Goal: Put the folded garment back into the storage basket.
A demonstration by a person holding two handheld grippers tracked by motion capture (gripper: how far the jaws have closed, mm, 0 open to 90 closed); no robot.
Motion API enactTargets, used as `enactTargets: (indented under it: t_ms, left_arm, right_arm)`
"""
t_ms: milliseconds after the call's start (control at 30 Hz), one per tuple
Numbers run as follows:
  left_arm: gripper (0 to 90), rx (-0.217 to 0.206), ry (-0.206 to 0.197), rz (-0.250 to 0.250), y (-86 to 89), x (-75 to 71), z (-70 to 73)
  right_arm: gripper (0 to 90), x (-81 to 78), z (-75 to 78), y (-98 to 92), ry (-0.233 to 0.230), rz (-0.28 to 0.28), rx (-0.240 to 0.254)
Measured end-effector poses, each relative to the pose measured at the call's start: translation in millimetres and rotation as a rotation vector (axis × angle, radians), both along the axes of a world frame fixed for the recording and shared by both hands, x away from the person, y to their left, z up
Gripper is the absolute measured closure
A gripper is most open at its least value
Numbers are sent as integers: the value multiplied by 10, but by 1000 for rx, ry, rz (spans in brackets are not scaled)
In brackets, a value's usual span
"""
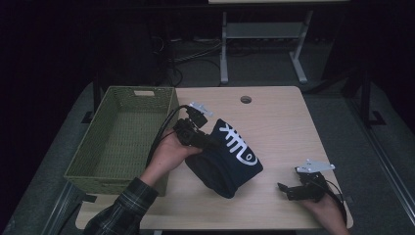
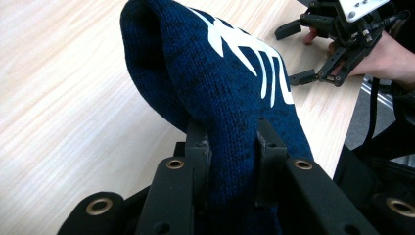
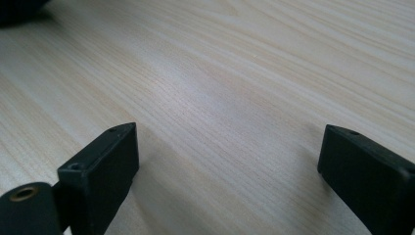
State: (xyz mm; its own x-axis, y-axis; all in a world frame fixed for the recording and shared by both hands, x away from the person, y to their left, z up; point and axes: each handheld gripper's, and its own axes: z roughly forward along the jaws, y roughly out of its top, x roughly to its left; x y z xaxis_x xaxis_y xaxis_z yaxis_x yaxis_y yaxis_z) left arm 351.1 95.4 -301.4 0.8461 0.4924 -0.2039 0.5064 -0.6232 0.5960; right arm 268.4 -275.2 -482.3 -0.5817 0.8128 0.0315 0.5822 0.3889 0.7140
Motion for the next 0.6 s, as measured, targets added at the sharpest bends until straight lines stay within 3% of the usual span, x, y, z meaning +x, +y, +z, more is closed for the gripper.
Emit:
enactTargets:
  t_ms: [300,600]
  left_arm:
    - [738,11,-24,5,94,-28,254]
    - [738,9,-42,31,306,-30,505]
  right_arm:
    - [79,0,0,0,0,0,0]
    - [78,0,0,0,0,0,0]
